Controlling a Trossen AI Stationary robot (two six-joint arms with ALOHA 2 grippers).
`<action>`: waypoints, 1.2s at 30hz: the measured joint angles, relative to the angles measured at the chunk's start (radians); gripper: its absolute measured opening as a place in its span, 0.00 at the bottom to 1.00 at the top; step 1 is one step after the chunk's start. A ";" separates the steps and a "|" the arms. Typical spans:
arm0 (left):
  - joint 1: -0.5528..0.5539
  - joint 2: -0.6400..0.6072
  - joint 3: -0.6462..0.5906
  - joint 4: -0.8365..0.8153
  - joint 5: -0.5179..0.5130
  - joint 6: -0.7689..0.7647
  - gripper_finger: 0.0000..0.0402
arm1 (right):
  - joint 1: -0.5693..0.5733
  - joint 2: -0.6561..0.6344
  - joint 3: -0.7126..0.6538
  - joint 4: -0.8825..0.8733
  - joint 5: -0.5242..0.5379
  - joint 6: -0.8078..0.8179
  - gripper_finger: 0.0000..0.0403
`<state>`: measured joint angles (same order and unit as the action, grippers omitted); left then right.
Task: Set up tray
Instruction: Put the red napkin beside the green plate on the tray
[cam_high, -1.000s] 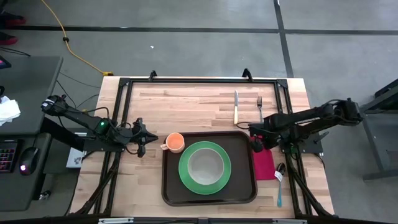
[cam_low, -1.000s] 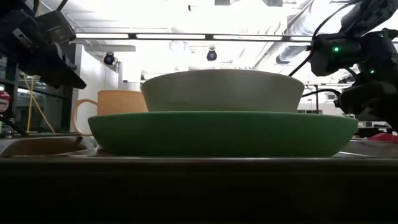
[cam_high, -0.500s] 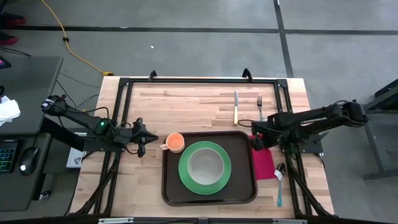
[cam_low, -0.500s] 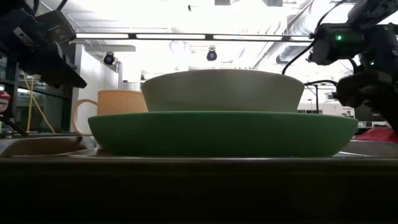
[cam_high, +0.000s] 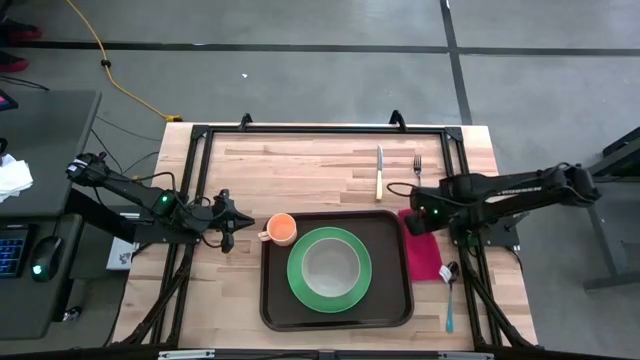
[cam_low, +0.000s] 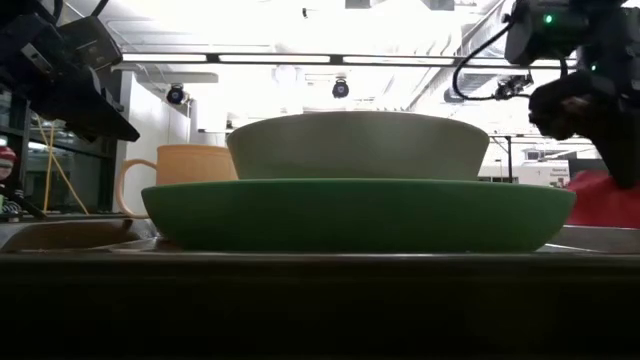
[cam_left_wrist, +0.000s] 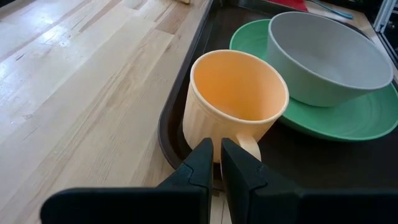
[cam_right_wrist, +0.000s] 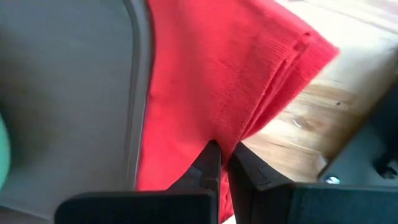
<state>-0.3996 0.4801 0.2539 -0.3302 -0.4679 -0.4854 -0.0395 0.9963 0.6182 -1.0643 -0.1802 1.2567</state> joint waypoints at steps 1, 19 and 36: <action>0.000 0.000 0.000 0.000 0.000 0.000 0.16 | 0.000 -0.007 0.011 -0.018 0.003 -0.001 0.00; 0.000 0.000 0.000 0.000 0.000 0.001 0.16 | 0.000 -0.090 0.298 -0.448 0.096 -0.032 0.00; 0.000 0.000 0.000 0.001 -0.005 0.001 0.16 | 0.000 -0.087 0.547 -0.383 0.145 -0.078 0.00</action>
<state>-0.3995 0.4797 0.2543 -0.3296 -0.4725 -0.4844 -0.0390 0.9095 1.1648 -1.4471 -0.0349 1.1785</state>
